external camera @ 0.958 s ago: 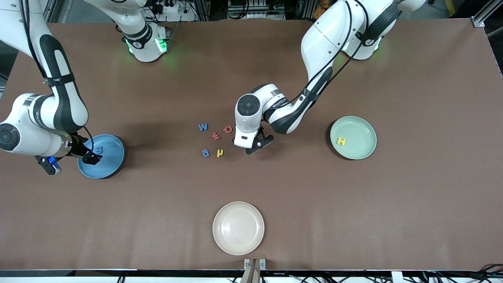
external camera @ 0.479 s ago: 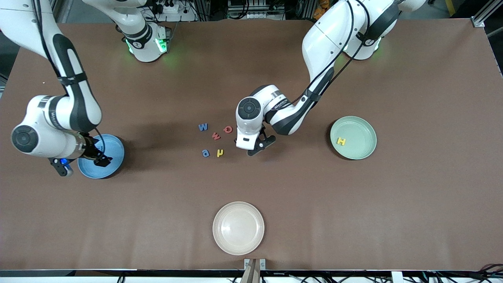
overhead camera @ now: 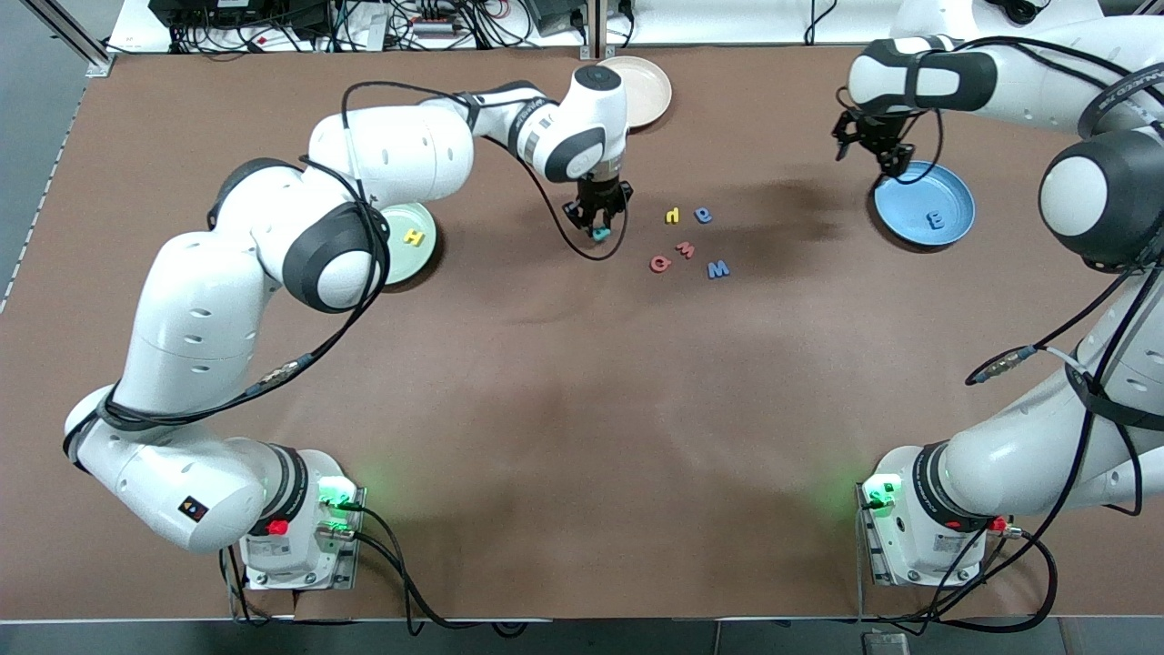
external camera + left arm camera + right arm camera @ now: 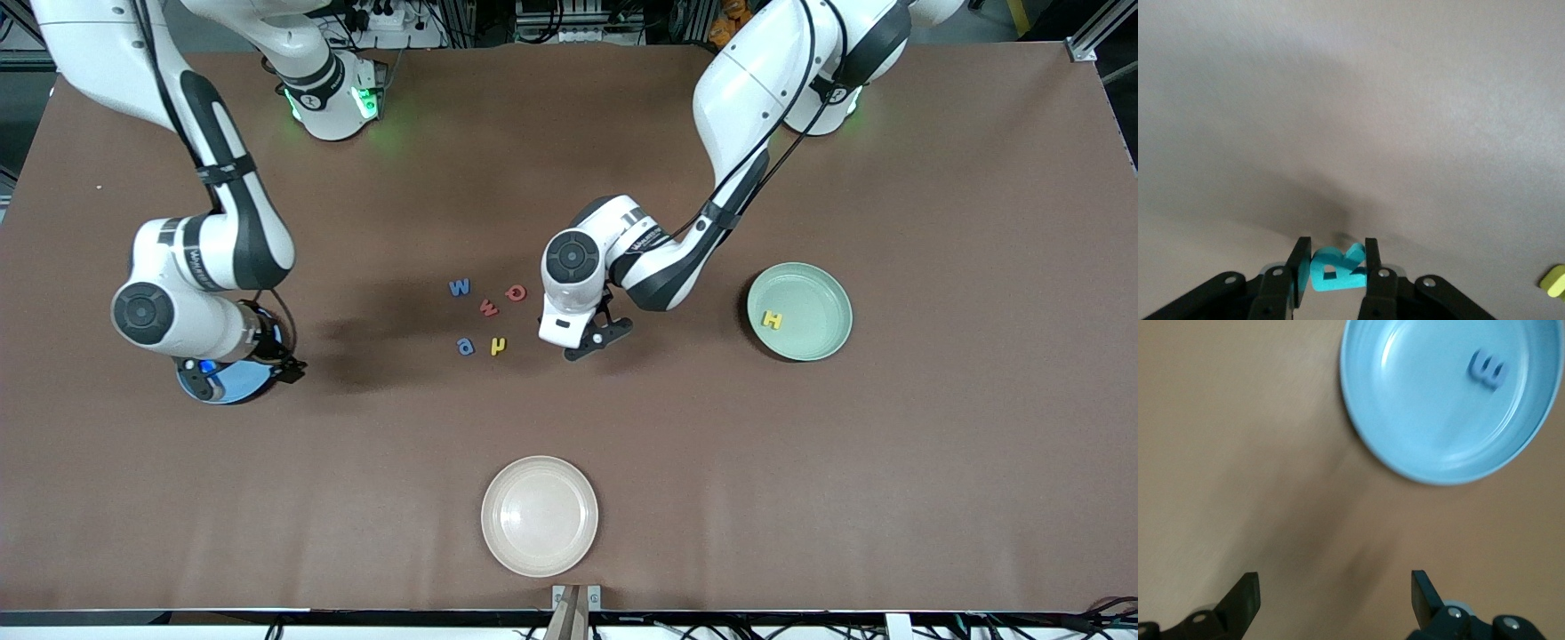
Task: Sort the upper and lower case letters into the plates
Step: 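Grasp the teal R with the left gripper while the right gripper reaches, then carry the R to the green plate while the right gripper grasps e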
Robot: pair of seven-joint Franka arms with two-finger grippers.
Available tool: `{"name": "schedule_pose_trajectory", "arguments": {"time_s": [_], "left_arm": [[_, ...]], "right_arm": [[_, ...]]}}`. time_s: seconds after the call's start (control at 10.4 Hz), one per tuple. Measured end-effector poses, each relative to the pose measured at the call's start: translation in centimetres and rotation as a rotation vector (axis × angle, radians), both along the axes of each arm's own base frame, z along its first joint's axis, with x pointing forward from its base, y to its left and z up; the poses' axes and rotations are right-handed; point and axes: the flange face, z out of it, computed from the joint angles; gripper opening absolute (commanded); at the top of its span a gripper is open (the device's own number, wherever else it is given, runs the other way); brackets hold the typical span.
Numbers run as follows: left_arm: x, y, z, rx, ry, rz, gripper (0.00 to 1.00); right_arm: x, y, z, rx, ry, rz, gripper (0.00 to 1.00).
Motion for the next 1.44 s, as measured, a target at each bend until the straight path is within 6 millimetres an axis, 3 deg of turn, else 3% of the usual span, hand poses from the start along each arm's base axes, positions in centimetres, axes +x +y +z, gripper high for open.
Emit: {"name": "schedule_pose_trajectory", "arguments": {"time_s": [0.1, 0.29, 0.38, 0.48, 0.86, 1.05, 1.25, 1.44], "left_arm": [[0.9, 1.3, 1.0, 0.011, 0.015, -0.059, 0.0], [3.2, 4.9, 3.6, 0.036, 0.051, -0.206, 0.0], [4.2, 7.0, 4.8, 0.039, 0.07, -0.279, 0.0], [4.9, 9.3, 5.3, 0.043, 0.089, -0.367, 0.0], [4.5, 19.8, 3.8, 0.044, 0.147, -0.584, 0.0], [3.9, 25.1, 5.3, 0.007, 0.169, -0.635, 0.0], [1.6, 29.9, 5.7, -0.023, 0.175, -0.66, 0.0], [-1.8, 33.1, 3.6, -0.039, 0.148, -0.692, 0.0]], "right_arm": [[0.0, 2.8, 0.6, 0.03, -0.01, 0.012, 1.0], [0.4, 9.7, 3.9, 0.046, -0.039, 0.006, 1.0], [0.2, 12.2, 5.1, 0.04, -0.038, -0.022, 1.0], [-0.2, 13.9, 5.1, 0.034, -0.036, -0.035, 1.0], [0.4, 16.9, 0.8, 0.043, -0.117, -0.058, 1.0], [0.2, 19.4, -1.0, 0.057, -0.166, -0.028, 1.0], [-0.8, 21.9, -3.7, 0.056, -0.173, 0.007, 1.0], [-1.7, 23.0, -6.2, 0.045, -0.158, 0.012, 1.0]]}}
